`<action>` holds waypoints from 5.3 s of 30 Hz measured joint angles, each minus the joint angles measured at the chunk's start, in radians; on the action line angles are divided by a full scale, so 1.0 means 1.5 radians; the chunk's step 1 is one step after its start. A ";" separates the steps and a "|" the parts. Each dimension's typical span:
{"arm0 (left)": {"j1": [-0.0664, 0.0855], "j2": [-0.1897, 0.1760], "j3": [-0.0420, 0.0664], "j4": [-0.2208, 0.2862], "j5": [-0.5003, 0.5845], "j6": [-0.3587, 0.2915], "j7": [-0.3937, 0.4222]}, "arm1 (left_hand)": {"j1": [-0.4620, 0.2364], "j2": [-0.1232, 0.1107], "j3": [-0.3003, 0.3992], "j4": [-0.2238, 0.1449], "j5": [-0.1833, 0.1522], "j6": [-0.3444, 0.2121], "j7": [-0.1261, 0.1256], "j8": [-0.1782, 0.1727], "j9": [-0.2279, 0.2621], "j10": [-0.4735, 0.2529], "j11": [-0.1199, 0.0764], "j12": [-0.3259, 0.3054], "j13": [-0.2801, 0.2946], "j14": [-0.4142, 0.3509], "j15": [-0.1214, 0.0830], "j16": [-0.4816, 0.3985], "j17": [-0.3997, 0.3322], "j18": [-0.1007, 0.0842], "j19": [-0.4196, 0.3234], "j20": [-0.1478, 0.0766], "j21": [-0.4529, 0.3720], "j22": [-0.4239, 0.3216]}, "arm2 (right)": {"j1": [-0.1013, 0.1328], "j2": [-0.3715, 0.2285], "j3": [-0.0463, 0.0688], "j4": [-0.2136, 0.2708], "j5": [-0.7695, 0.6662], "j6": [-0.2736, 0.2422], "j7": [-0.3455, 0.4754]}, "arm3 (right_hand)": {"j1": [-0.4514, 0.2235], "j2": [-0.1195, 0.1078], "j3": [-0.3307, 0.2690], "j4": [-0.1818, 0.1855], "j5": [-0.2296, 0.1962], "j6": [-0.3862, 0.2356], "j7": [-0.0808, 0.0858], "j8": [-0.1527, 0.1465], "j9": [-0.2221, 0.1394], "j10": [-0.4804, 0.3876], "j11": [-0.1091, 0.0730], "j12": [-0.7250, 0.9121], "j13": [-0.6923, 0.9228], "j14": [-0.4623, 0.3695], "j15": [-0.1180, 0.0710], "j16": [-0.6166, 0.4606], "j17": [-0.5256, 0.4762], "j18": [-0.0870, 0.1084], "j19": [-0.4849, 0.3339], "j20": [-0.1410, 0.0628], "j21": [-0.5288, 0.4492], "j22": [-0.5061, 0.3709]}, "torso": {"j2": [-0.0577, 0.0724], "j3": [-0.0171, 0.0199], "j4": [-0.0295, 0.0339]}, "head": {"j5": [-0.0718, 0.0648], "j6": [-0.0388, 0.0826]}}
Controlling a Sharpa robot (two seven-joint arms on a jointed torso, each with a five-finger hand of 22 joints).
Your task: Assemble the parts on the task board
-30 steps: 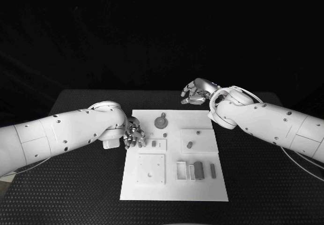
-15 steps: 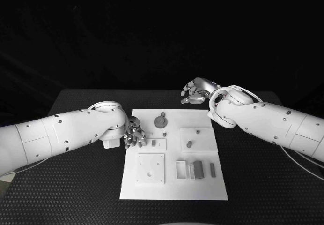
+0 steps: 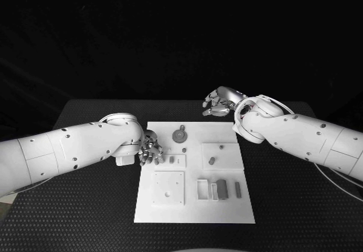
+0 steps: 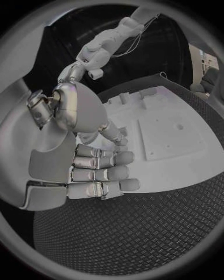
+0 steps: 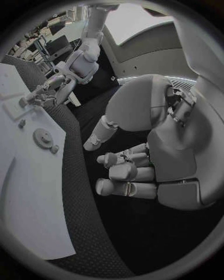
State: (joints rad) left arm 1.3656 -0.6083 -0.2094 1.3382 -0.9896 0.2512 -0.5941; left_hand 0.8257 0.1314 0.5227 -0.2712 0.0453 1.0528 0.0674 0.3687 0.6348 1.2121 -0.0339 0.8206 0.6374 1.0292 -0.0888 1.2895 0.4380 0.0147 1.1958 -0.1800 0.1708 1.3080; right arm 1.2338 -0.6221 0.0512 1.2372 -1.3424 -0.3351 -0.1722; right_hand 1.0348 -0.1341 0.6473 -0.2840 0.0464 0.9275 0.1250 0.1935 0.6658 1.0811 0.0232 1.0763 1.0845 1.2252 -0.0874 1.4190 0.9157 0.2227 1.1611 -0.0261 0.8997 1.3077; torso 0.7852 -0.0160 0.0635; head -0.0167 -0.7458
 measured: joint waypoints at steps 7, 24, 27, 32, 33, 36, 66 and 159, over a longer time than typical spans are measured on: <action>-0.001 0.000 -0.001 -0.001 -0.002 -0.001 0.000 | -0.015 -0.019 -0.008 0.009 0.000 0.002 -0.002 -0.004 0.001 -0.003 -0.003 0.000 0.000 0.000 0.000 0.000 -0.002 0.000 0.000 0.000 -0.001 0.000 | -0.001 0.001 0.000 0.000 0.000 0.000 0.000 | 0.000 0.000 0.000 0.000 0.000 0.000 -0.001 0.000 0.000 0.000 0.000 0.000 0.000 0.000 0.000 0.000 0.000 0.000 0.000 0.000 0.000 0.000 | 0.000 -0.0001 0.0003 | 0.000 0.000; -0.002 -0.001 -0.002 -0.003 -0.005 -0.005 -0.001 | -0.080 -0.096 -0.072 0.024 0.001 0.000 0.002 -0.014 0.002 -0.004 -0.004 0.000 -0.003 -0.002 -0.003 0.000 -0.007 0.000 0.002 -0.003 -0.012 0.000 | -0.001 0.000 0.000 -0.001 0.000 0.000 0.000 | 0.000 0.000 -0.002 -0.002 0.000 -0.001 -0.002 0.000 0.000 0.000 0.000 0.000 -0.001 0.000 0.000 0.000 -0.001 0.000 -0.004 -0.001 0.000 0.000 | 0.000 -0.0004 0.0002 | -0.001 0.000; -0.002 -0.001 -0.002 -0.003 -0.006 -0.006 0.000 | -0.080 -0.096 -0.075 0.024 0.001 0.000 0.002 -0.014 0.002 -0.004 -0.004 0.000 -0.003 -0.002 -0.003 0.000 -0.007 0.000 0.002 -0.003 -0.013 0.000 | -0.001 0.000 0.000 -0.001 0.000 0.001 0.000 | 0.000 0.000 -0.002 -0.002 0.000 -0.001 -0.002 0.000 0.000 0.000 0.000 0.000 -0.001 0.000 0.000 0.000 -0.001 0.000 -0.004 -0.001 0.000 0.000 | 0.000 -0.0004 0.0002 | -0.001 -0.001; -0.002 -0.001 -0.002 -0.004 -0.006 -0.010 0.000 | -0.080 -0.096 -0.075 0.024 0.001 0.000 0.002 -0.014 0.003 -0.004 -0.004 0.000 -0.003 -0.002 -0.003 0.000 -0.007 0.000 0.002 -0.003 -0.013 0.000 | -0.002 0.000 0.000 -0.001 0.000 0.001 0.000 | 0.000 0.000 -0.002 -0.002 0.000 -0.001 -0.003 0.000 0.000 0.000 0.000 0.000 -0.001 0.000 0.000 0.000 -0.001 0.000 -0.004 -0.001 0.000 0.000 | 0.000 -0.0004 0.0002 | -0.001 -0.001; -0.002 0.000 -0.002 -0.004 -0.006 -0.012 0.000 | -0.080 -0.096 -0.075 0.024 0.001 0.000 0.002 -0.014 0.003 -0.004 -0.004 0.000 -0.003 -0.002 -0.003 0.000 -0.007 0.000 0.002 -0.003 -0.013 0.000 | -0.002 0.000 0.000 -0.001 0.000 0.001 0.000 | 0.000 0.000 -0.002 -0.002 0.000 -0.001 -0.003 0.000 0.000 0.000 0.000 0.000 -0.001 0.000 0.000 0.000 -0.001 0.000 -0.004 -0.001 0.000 0.000 | 0.000 -0.0004 0.0002 | -0.001 -0.001; -0.002 0.000 -0.002 -0.004 -0.006 -0.015 0.001 | -0.080 -0.096 -0.077 0.022 0.001 0.000 0.002 -0.014 0.003 -0.004 -0.004 0.000 -0.003 -0.002 -0.003 0.000 -0.007 0.000 0.005 -0.005 -0.013 0.000 | -0.002 0.000 0.000 -0.001 0.000 0.001 0.000 | 0.000 0.000 -0.002 -0.002 0.000 -0.001 -0.003 0.000 0.000 0.000 0.000 0.000 0.000 0.000 0.000 0.000 -0.001 0.000 -0.004 -0.001 0.000 0.000 | 0.000 -0.0004 0.0002 | -0.001 -0.001; -0.003 -0.002 -0.002 -0.003 -0.008 -0.037 0.009 | -0.082 -0.093 -0.083 0.016 0.001 0.003 -0.001 -0.014 0.006 -0.002 -0.006 0.003 -0.004 0.000 -0.005 0.003 -0.008 0.000 0.007 -0.007 -0.013 0.000 | -0.006 0.002 0.000 -0.005 0.000 0.003 0.000 | 0.000 0.000 -0.002 -0.002 0.000 -0.001 0.000 0.000 0.000 0.000 0.000 0.000 -0.001 0.000 0.000 0.000 0.000 0.000 -0.003 -0.001 0.000 0.000 | 0.000 -0.0003 0.0003 | -0.004 -0.002; -0.006 -0.025 0.010 0.014 0.004 -0.067 0.024 | -0.079 -0.090 -0.090 0.009 0.001 0.015 -0.008 -0.014 0.012 0.008 -0.016 0.008 -0.004 0.007 -0.012 0.008 -0.010 0.000 0.019 -0.015 -0.015 0.000 | -0.011 0.006 0.000 -0.020 -0.001 0.005 0.000 | 0.000 0.000 -0.002 -0.002 0.000 0.001 -0.001 0.000 0.000 0.000 0.000 0.000 -0.001 0.000 0.000 0.000 -0.001 0.000 -0.002 0.000 0.000 0.000 | 0.000 -0.0002 0.0001 | -0.004 -0.003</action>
State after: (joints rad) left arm 1.3563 -0.6452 -0.1951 1.3598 -0.9842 0.1509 -0.5578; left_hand 0.7066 -0.0038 0.3875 -0.2576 0.0462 1.0754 0.0550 0.3476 0.6526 1.2241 -0.0574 0.8322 0.6321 1.0400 -0.1069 1.3011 0.4232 0.0148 1.2243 -0.2018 0.1479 1.3073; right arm 1.2175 -0.6125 0.0508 1.2067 -1.3447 -0.3272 -0.1718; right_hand 1.0348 -0.1342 0.6445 -0.2869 0.0464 0.9285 0.1236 0.1935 0.6655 1.0811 0.0232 1.0763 1.0826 1.2255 -0.0871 1.4190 0.9143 0.2228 1.1577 -0.0261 0.8997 1.3077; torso 0.7848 -0.0163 0.0636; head -0.0221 -0.7506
